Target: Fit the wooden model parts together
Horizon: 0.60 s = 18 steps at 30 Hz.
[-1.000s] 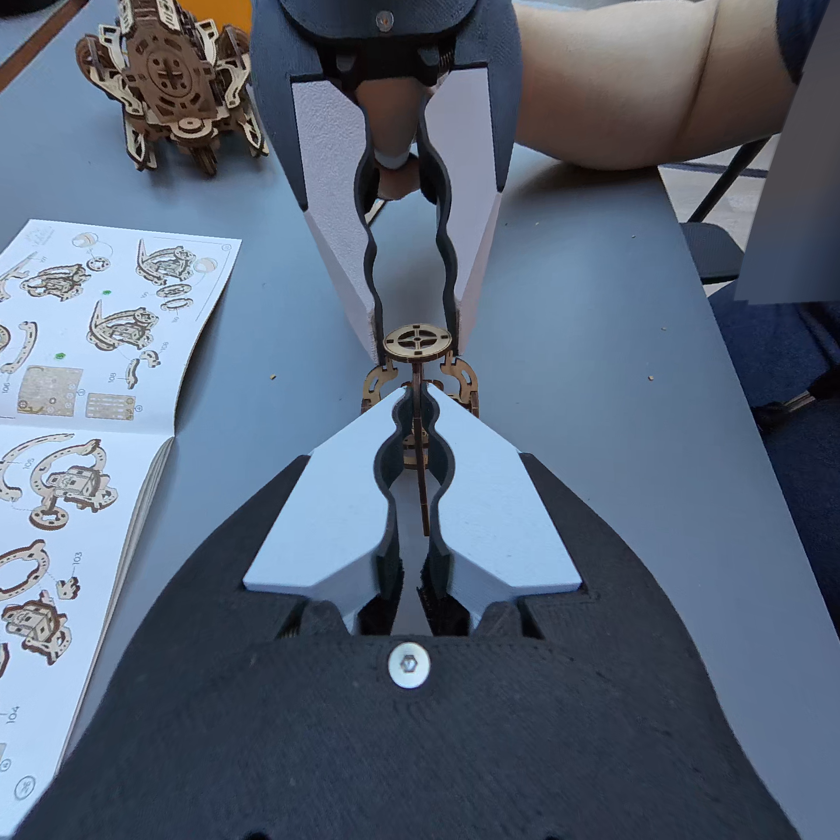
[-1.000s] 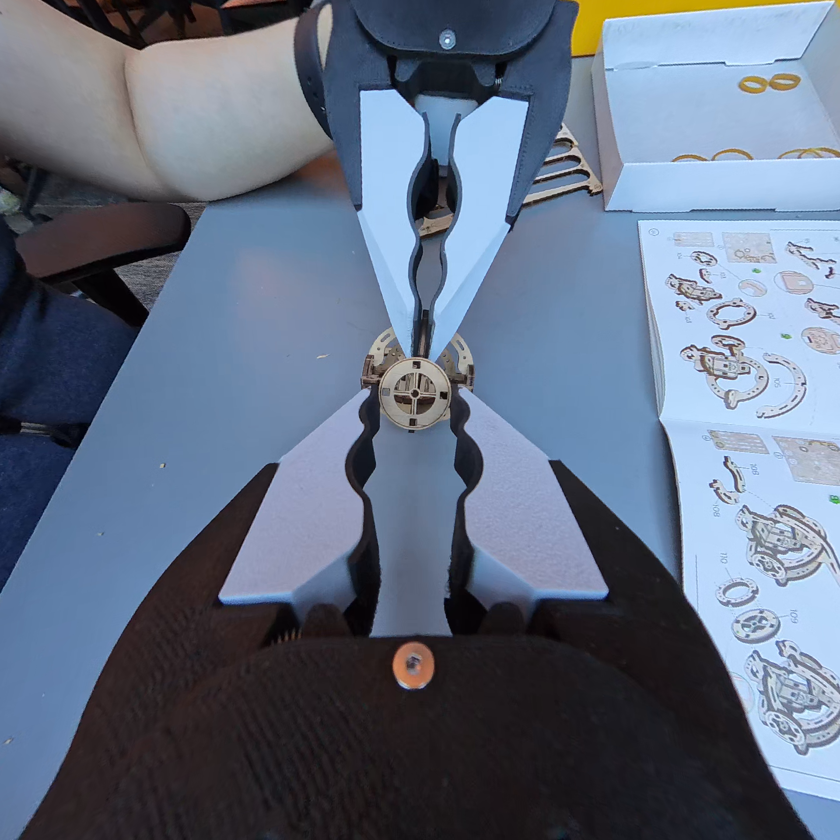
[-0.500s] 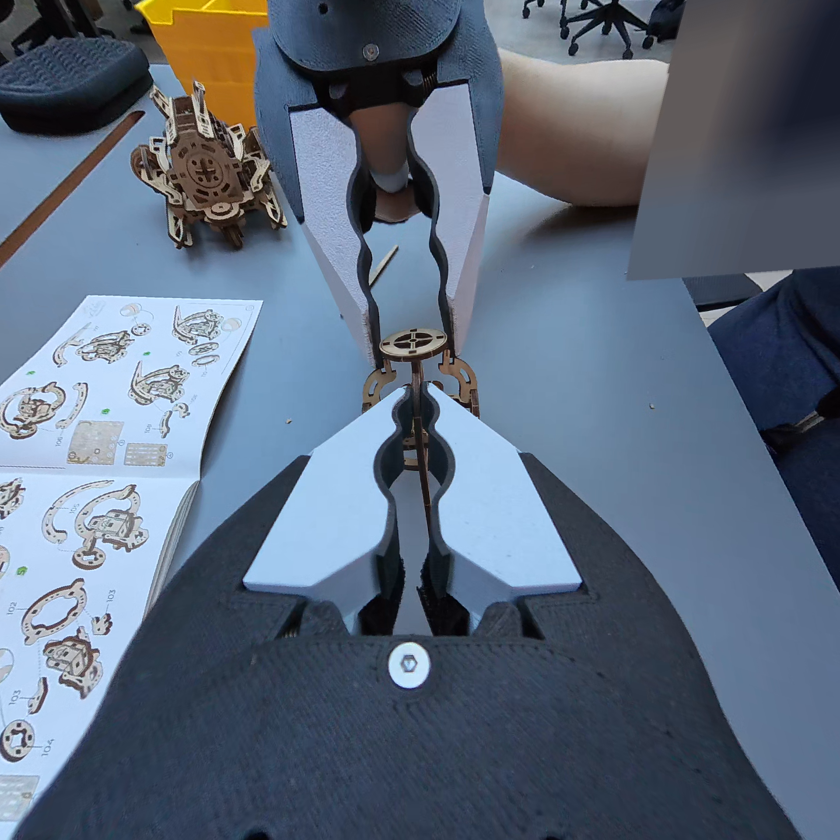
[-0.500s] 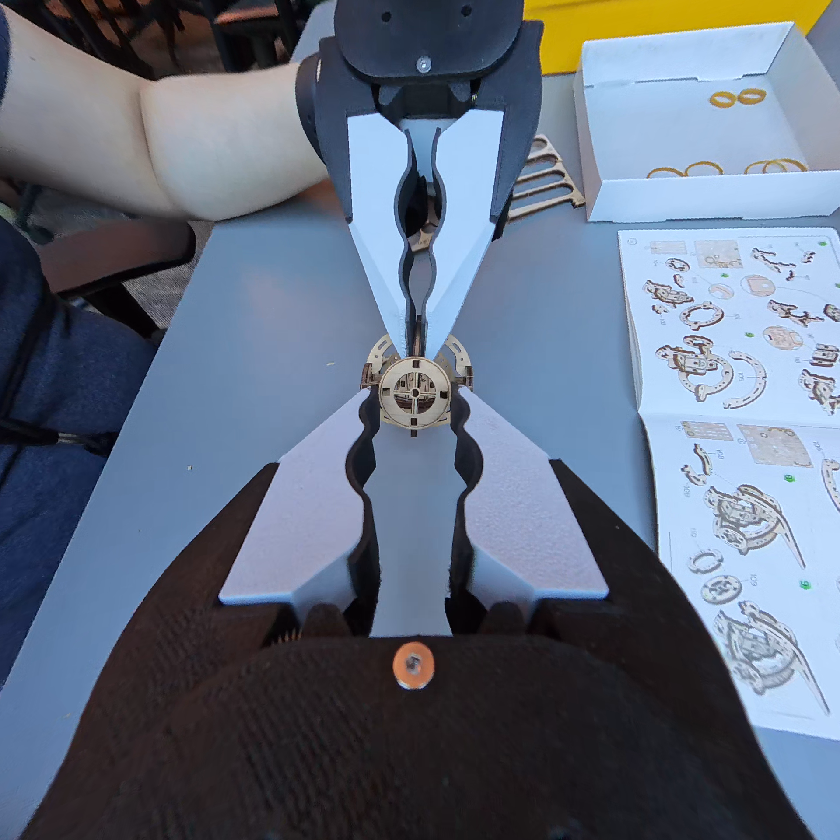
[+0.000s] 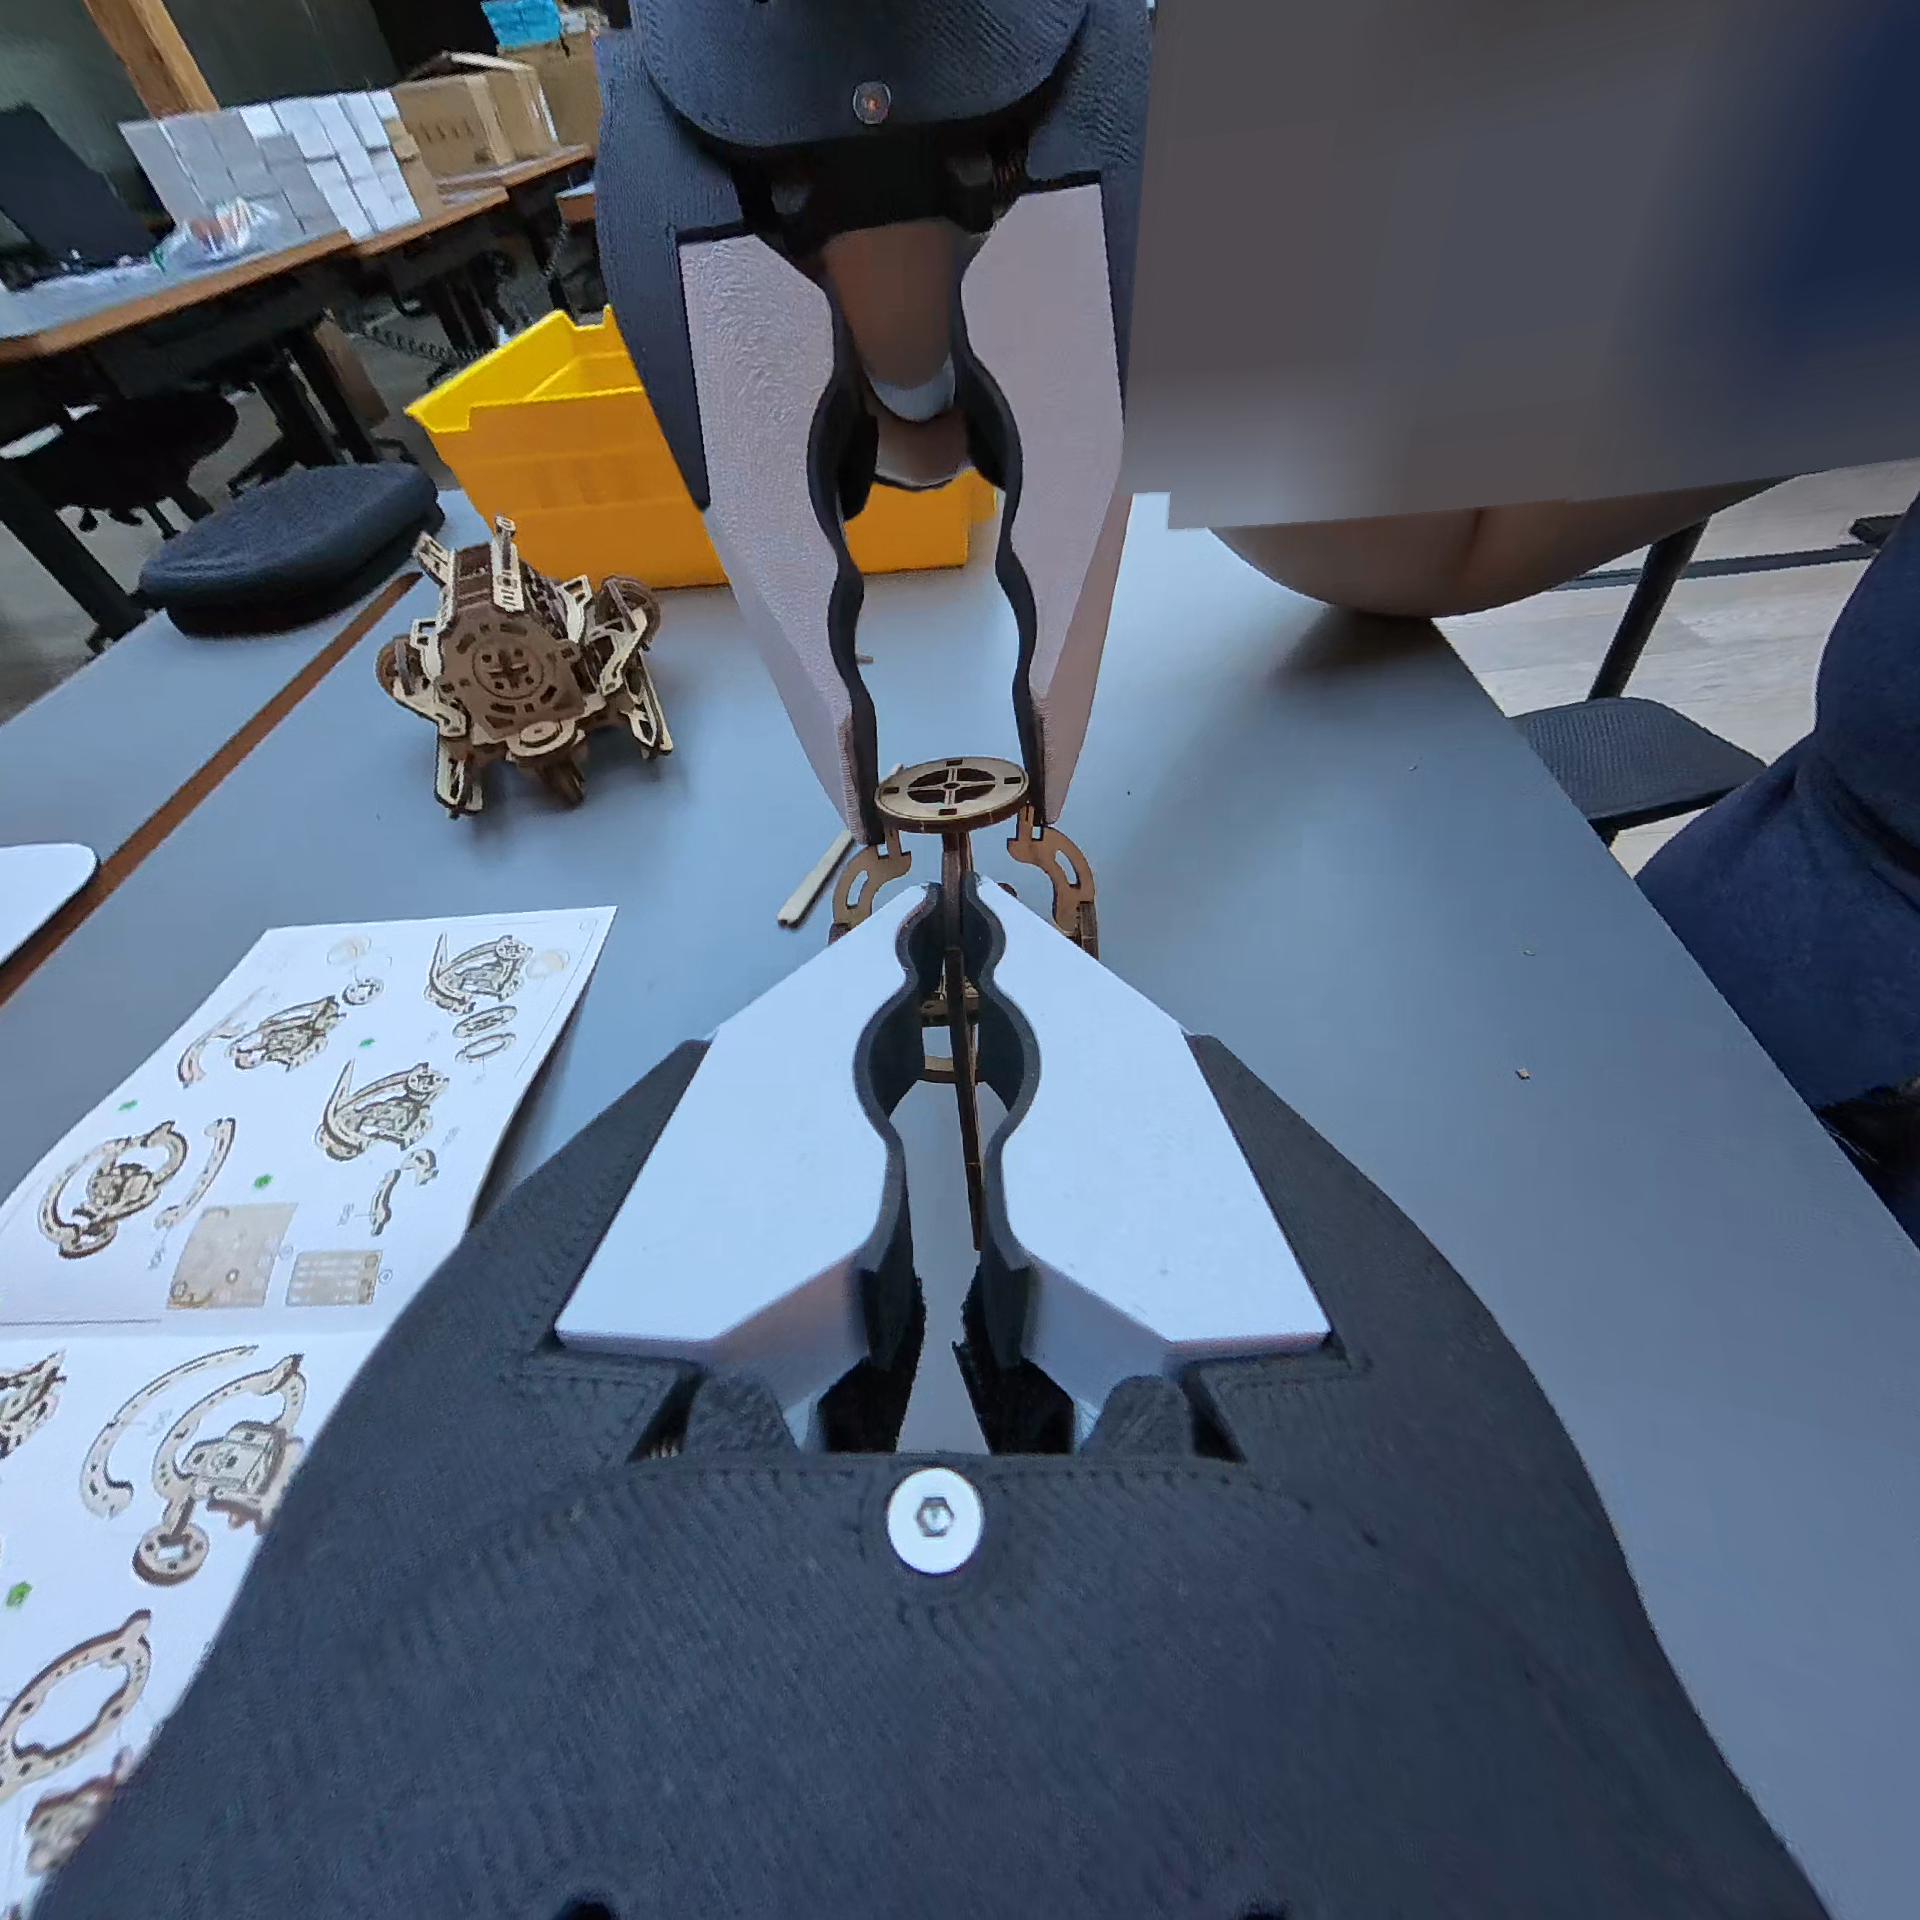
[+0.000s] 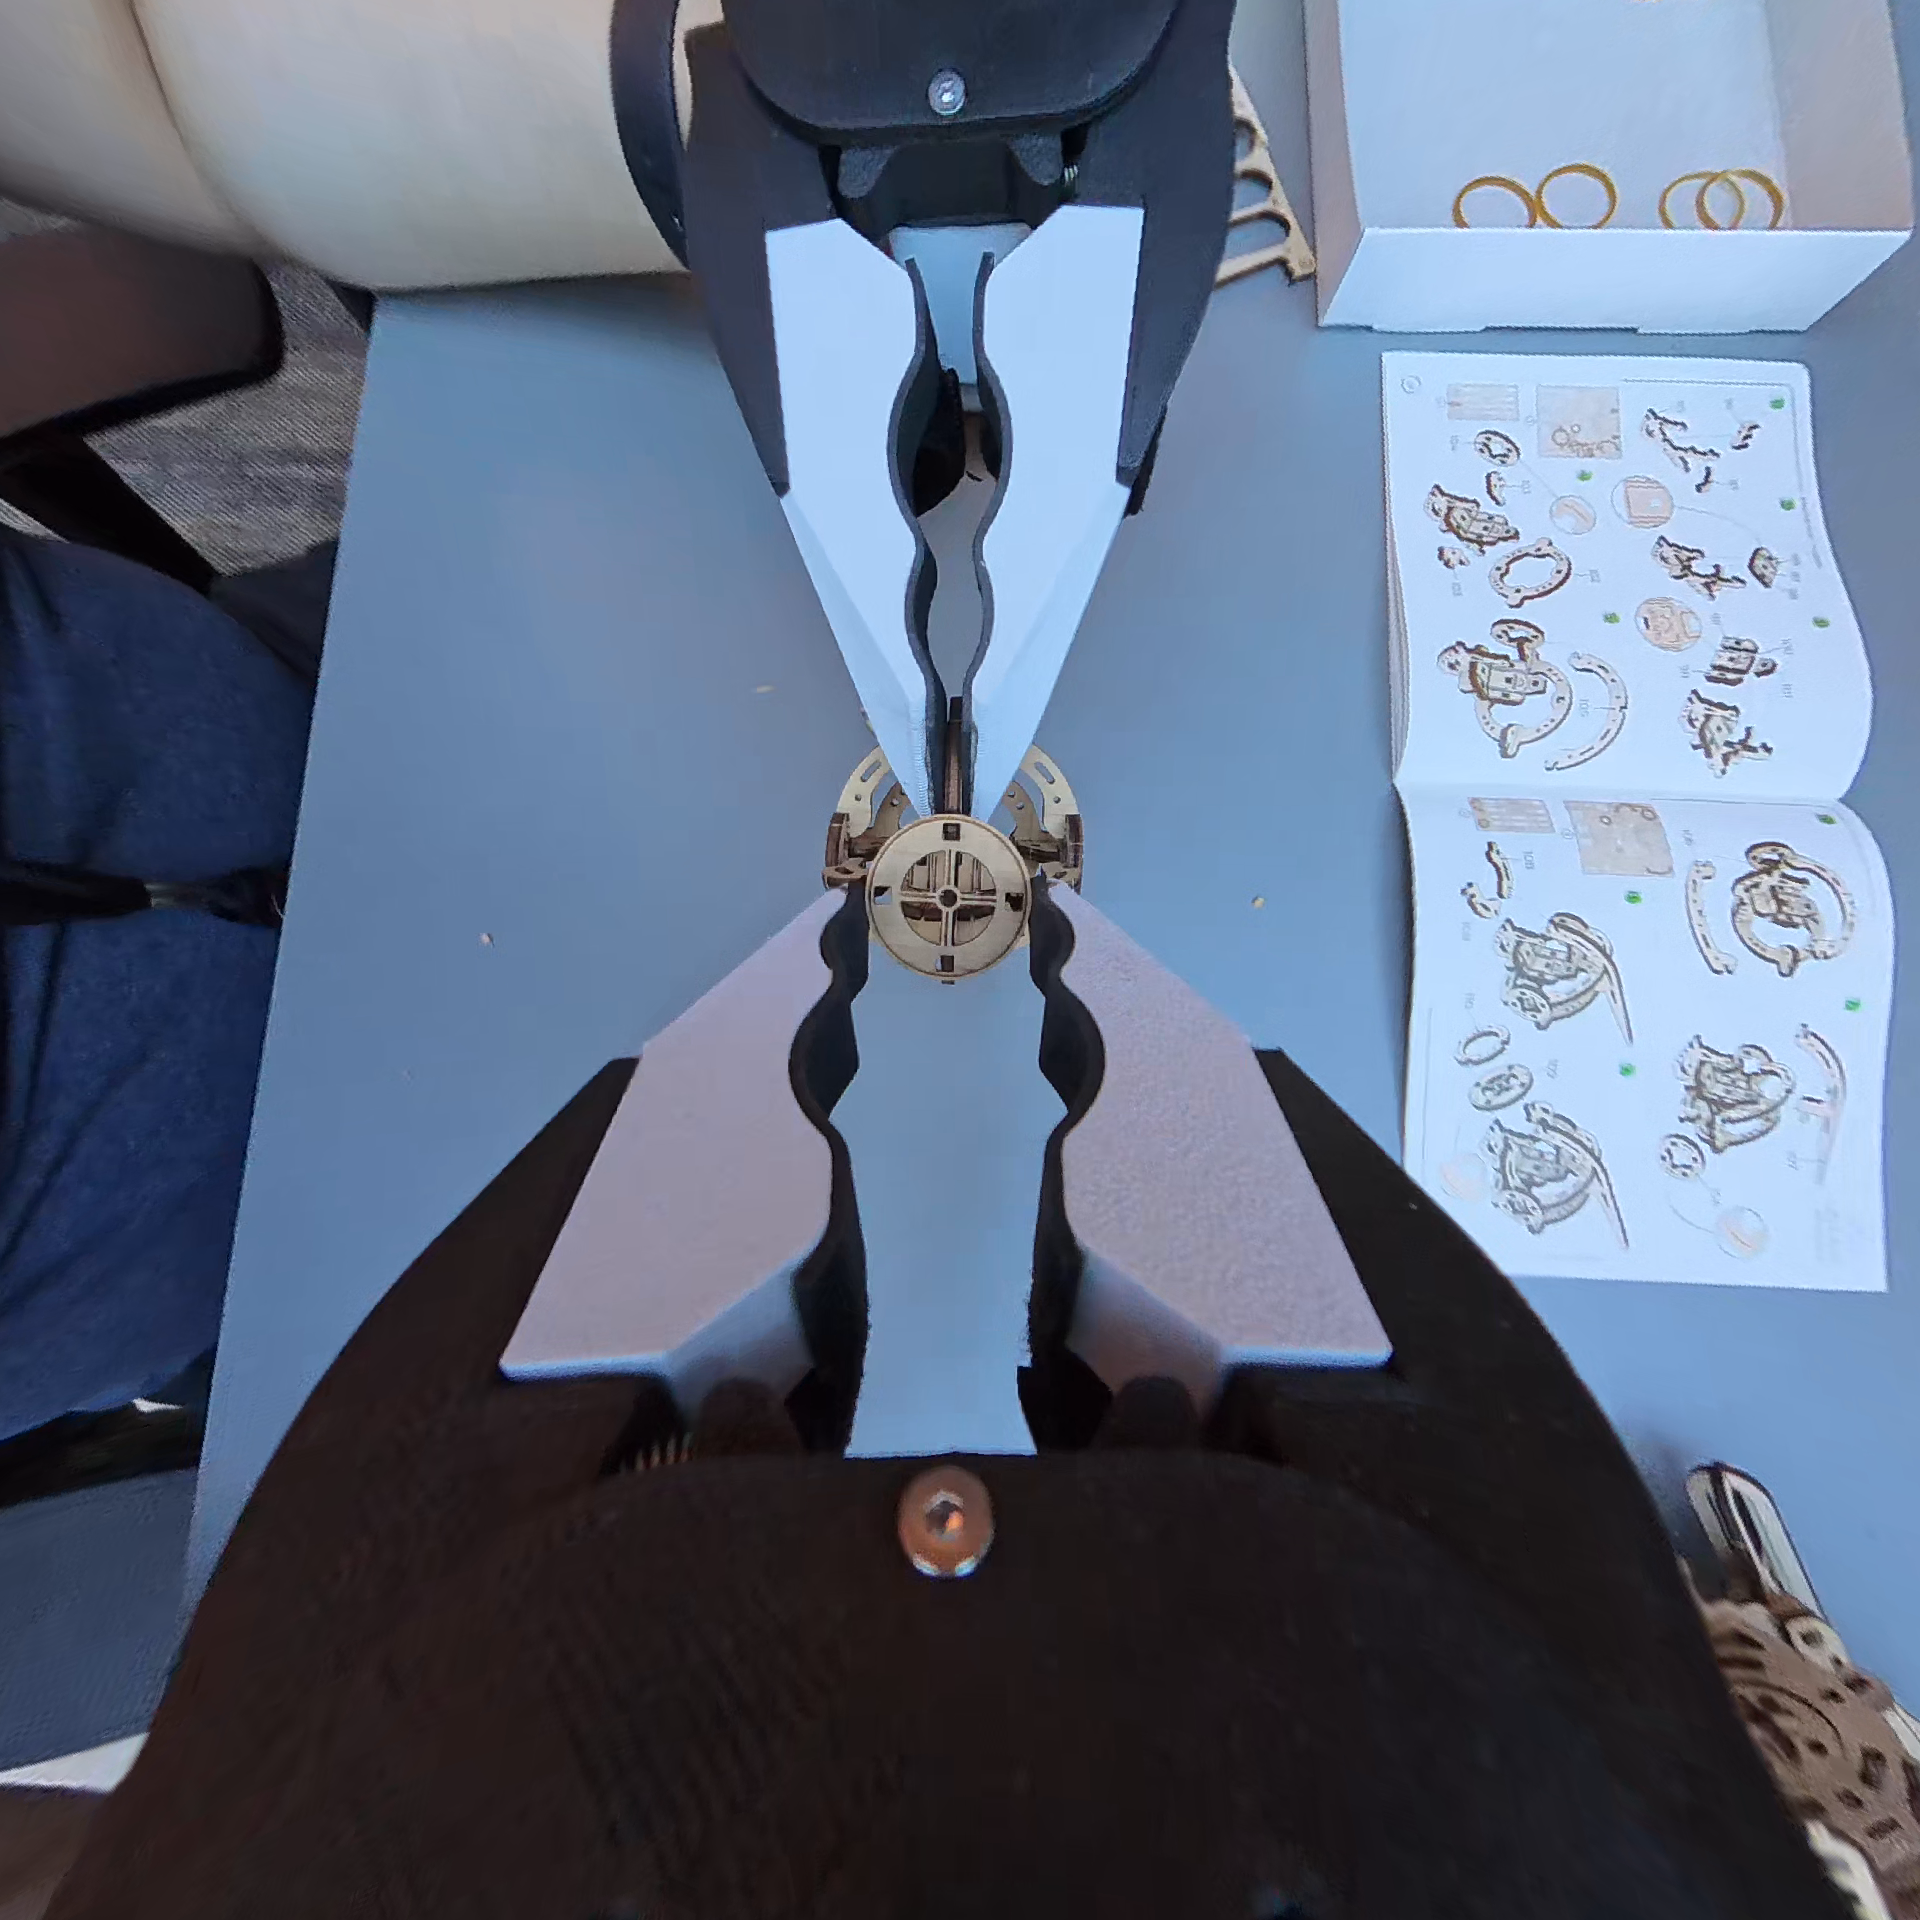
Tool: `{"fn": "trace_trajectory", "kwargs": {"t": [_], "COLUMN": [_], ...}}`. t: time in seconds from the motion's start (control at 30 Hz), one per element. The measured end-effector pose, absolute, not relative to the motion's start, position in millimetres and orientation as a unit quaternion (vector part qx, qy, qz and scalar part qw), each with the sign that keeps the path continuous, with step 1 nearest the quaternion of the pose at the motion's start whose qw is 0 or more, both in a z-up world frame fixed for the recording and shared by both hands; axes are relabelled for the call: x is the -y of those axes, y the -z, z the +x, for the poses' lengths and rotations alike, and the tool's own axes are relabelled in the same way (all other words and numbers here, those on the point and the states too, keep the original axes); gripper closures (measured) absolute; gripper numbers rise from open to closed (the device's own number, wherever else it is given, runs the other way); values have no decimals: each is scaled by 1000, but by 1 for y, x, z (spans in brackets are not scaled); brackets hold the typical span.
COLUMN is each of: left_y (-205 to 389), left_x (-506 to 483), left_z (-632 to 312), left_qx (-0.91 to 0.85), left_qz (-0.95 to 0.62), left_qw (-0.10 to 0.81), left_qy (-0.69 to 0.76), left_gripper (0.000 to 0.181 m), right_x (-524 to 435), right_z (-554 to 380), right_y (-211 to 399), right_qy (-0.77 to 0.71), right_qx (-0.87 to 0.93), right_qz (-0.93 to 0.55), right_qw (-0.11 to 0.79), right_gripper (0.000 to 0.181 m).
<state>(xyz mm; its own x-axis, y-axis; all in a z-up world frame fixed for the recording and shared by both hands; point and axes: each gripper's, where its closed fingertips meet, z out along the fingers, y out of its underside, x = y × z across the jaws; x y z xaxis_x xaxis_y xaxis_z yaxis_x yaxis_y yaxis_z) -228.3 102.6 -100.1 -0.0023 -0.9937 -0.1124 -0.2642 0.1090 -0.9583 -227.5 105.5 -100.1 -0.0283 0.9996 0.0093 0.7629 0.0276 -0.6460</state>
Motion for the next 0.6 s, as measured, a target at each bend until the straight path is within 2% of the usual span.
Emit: {"fn": "trace_trajectory", "kwargs": {"t": [0.6], "left_y": [139], "left_x": [-106], "left_z": [-225], "left_qx": [-600], "left_qz": [-550], "left_qw": [420], "left_qy": [401], "left_gripper": [181], "right_x": [-109], "right_z": [-224], "right_y": [140], "right_qy": [-250], "right_qx": [682], "right_qz": [-654], "right_qw": [211], "right_gripper": [152]}}
